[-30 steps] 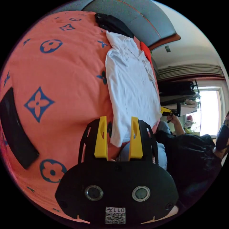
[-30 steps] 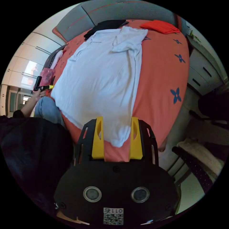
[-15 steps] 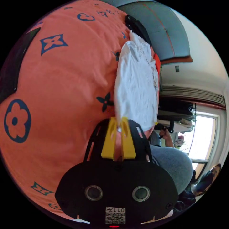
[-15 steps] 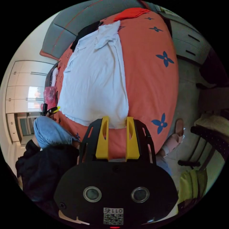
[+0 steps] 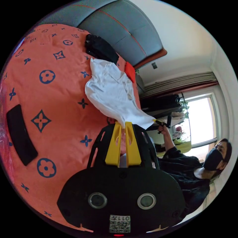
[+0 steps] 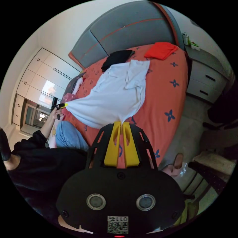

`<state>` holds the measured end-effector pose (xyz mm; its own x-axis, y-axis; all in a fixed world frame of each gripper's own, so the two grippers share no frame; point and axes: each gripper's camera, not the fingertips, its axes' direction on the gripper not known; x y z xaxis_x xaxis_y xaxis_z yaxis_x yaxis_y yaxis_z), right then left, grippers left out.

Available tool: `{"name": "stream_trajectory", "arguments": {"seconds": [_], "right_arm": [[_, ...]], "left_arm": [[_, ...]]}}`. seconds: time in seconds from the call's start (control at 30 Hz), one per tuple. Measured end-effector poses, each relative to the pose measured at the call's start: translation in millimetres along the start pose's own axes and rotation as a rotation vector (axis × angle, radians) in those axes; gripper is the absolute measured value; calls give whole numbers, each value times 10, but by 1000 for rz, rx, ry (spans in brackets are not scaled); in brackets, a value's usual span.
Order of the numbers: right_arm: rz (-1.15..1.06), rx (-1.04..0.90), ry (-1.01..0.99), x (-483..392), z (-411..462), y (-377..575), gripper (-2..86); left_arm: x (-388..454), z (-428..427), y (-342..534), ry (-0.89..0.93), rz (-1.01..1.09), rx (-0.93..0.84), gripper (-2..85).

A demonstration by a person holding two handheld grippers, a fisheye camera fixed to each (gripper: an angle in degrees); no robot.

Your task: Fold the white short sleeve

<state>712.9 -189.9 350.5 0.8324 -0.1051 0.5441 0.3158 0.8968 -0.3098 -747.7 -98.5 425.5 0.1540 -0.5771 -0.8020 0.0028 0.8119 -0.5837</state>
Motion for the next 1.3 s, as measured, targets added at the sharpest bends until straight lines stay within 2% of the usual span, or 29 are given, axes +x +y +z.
{"name": "stream_trajectory", "arguments": {"seconds": [0.17,0.43,0.53,0.63,0.73,0.77,0.83,0.9,1.0,1.17,1.3], "right_arm": [[15,22,-12,187,-13,-962,18],[97,43,69,637,567,-2738,37],[130,-2,229,752,941,-3209,76],[143,-143,365,870,1241,-3498,134],[107,-73,434,809,1167,-3623,125],[36,-11,463,679,1108,-3628,105],[-110,45,459,420,1101,-3614,59],[-305,-26,379,86,1295,-3624,28],[-391,-95,398,-138,1622,-3697,17],[-422,-153,294,-352,2040,-3945,13],[-503,-179,120,-663,2400,-4233,12]], "left_arm": [[-100,37,-792,83,-96,95,11],[-266,435,-2208,-6,-199,318,64],[-421,655,-2505,-25,-267,319,121],[-484,751,-2614,-22,-292,333,159],[-388,673,-2603,-52,-238,419,155],[-274,654,-2614,-84,-161,421,141],[5,736,-2667,-165,31,337,81],[408,1101,-2740,-310,269,130,28],[725,1687,-2836,-370,414,-65,11],[915,2481,-3103,-387,443,-236,9],[1063,2928,-3164,-348,478,-213,8]]}}
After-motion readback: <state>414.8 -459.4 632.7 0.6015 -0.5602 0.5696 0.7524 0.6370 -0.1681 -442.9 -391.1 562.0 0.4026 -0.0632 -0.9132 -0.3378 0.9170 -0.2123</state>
